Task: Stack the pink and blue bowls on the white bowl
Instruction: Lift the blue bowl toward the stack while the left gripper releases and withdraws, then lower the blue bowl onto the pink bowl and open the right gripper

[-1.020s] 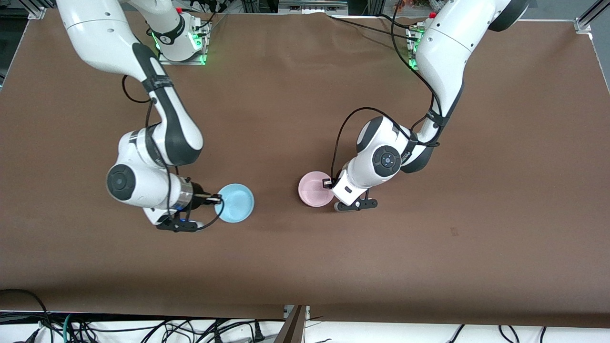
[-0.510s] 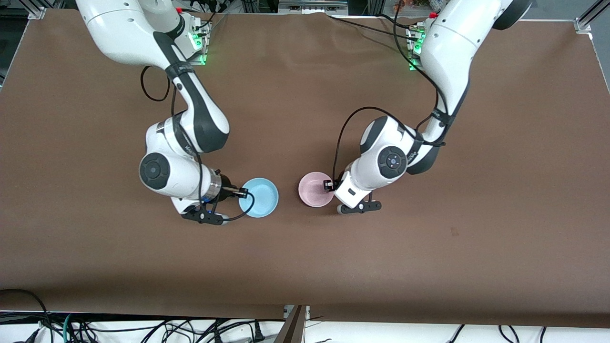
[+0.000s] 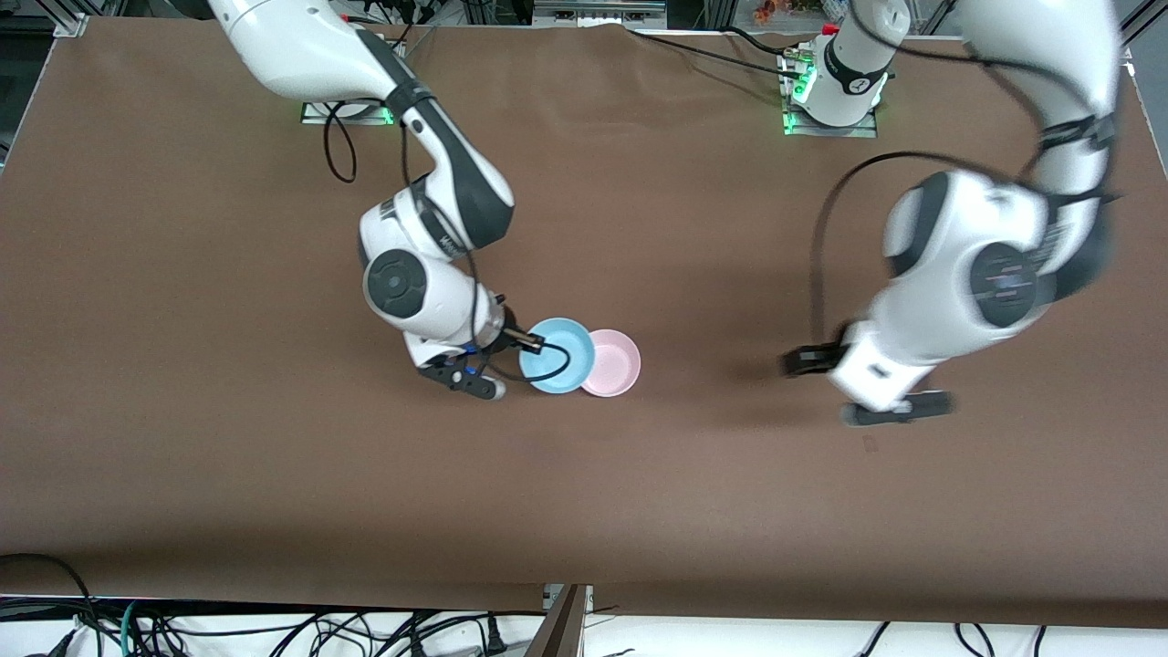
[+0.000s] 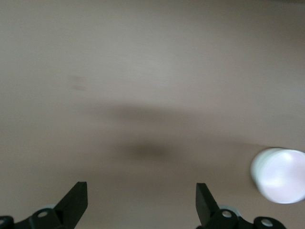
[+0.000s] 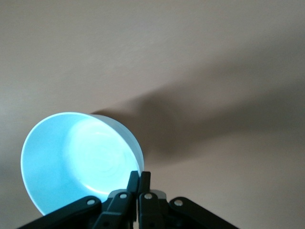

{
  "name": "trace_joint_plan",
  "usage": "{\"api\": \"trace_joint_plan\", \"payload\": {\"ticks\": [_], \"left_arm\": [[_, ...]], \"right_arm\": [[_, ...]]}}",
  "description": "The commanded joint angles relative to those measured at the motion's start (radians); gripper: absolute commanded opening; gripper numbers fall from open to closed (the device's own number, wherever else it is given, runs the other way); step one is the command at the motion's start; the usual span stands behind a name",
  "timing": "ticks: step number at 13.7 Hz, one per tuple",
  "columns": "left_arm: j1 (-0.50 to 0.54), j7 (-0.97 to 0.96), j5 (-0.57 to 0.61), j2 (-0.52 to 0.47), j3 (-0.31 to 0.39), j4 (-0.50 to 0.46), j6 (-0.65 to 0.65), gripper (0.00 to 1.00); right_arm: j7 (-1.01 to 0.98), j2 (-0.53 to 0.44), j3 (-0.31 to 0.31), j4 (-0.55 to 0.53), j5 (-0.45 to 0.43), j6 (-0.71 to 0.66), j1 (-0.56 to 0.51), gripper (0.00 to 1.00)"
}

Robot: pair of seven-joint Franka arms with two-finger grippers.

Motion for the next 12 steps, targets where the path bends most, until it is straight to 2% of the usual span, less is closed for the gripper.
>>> {"api": "trace_joint_plan", "payload": {"ticks": [1,3,6,8,12], "left_arm": [[0.089,0.147,0.032,-0.11,0.047,-0.037,-0.057,1.0],[0.148,0.242,0.031,-0.171,0.047,-0.036,-0.129,1.0],[0.195,0.272,0.008,-0.248,0.047,-0.028,-0.221,1.0],[0.196,0.271,-0.002,-0.275,0.047,-0.025,-0.278,1.0],[0.191,0.269,0.009,-0.297,0.039,-0.039,-0.305,1.0]], "right_arm": [[0.111,0.042,-0.008,0.038,-0.012,0.041,0.056,0.0],[0.156,0.06,-0.009,0.038,-0.017,0.101,0.086,0.0],[0.162,0.081,-0.011,0.038,-0.038,0.115,0.093,0.0],[0.164,0.088,-0.011,0.035,-0.038,0.129,0.101,0.0],[0.165,0.108,-0.013,0.035,-0.04,0.161,0.112,0.0]]}}
